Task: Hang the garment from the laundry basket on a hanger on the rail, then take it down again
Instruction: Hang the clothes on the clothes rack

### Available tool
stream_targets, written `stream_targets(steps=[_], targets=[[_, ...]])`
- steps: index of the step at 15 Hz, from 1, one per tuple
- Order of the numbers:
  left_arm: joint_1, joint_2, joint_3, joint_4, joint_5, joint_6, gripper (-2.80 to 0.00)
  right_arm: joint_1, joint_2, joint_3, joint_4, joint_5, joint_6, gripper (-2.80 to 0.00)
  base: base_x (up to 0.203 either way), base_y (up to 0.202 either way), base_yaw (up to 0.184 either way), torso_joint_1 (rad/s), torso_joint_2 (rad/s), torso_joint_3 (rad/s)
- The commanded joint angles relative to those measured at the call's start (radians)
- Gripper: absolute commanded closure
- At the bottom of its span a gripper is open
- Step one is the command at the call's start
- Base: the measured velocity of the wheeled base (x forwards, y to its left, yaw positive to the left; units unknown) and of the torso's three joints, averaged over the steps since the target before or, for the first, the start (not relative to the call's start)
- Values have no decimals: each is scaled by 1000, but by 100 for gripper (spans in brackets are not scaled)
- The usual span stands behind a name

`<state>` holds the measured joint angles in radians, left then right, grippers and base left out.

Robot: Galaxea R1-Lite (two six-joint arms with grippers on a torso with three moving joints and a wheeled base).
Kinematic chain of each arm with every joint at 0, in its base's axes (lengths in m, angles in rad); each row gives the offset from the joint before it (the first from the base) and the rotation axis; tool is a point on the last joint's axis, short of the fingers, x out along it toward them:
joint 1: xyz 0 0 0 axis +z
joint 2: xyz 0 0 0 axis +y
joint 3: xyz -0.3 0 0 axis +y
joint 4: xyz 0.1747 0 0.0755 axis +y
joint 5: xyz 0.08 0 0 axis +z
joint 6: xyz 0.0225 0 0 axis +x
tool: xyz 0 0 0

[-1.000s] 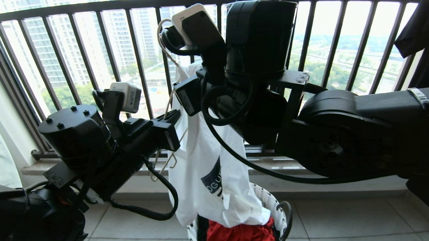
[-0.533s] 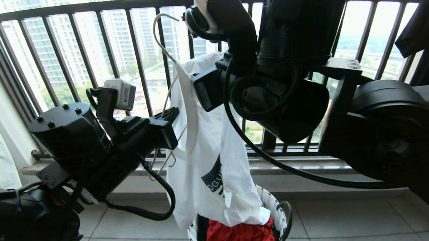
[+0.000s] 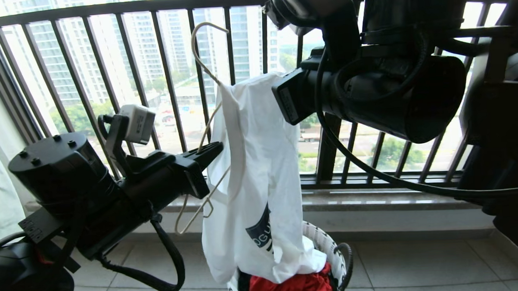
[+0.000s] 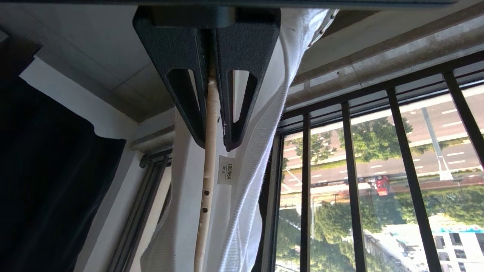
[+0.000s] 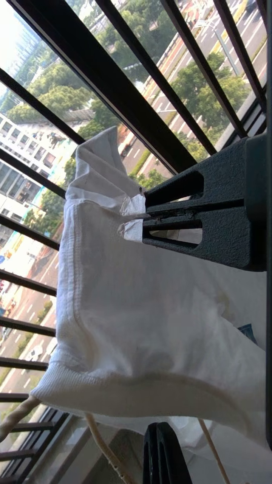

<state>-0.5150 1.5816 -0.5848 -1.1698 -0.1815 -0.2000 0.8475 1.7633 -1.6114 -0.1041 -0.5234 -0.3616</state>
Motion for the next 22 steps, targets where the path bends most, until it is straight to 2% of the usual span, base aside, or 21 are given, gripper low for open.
stream_targets(steps=[1, 3, 6, 8, 9, 11, 13, 14, 16, 18, 20, 22], targets=[[25, -25, 30, -6, -61, -4, 0, -17, -12, -51, 96, 4, -3, 0, 0, 0, 0, 0, 0, 0], [45, -37, 50, -6, -131, -8, 0, -25, -19, -77, 153, 20, -5, 0, 0, 0, 0, 0, 0, 0], [102, -50, 77, -6, -258, -60, 0, -25, -53, -98, 256, 22, -89, 0, 0, 0, 0, 0, 0, 0], [109, -52, 86, -5, -283, -81, 0, -24, -57, -127, 353, 27, -119, 0, 0, 0, 0, 0, 0, 0], [109, -54, 95, -5, -298, -81, 0, -24, -56, -139, 404, 56, -122, 0, 0, 0, 0, 0, 0, 0], [110, -83, 126, -3, -395, -84, 0, -24, -57, -171, 508, 108, -122, 0, 0, 0, 0, 0, 0, 0], [110, -100, 143, 0, -446, -90, 0, -24, -55, -202, 583, 139, -123, 0, 0, 0, 0, 0, 0, 0], [110, -104, 156, 2, -473, -89, 0, -24, -44, -222, 597, 144, -122, -280, 0, 0, 0, 0, 0, 0], [119, -121, 174, 2, -552, -90, 0, -25, -24, -262, 607, 146, -123, -280, 0, 0, 0, 0, 0, 0], [132, -124, 178, 2, -573, -102, 0, -25, -32, -270, 674, 170, -126, -280, 0, 0, 0, 0, 0, 0], [132, -124, 180, 2, -575, -102, 0, -27, -47, -330, 807, 269, -126, -280, 0, 0, 0, 0, 0, 0], [132, -131, 181, 2, -603, -104, 0, -51, -54, -347, 869, 374, -130, -280, 0, 0, 0, 0, 0, 0]])
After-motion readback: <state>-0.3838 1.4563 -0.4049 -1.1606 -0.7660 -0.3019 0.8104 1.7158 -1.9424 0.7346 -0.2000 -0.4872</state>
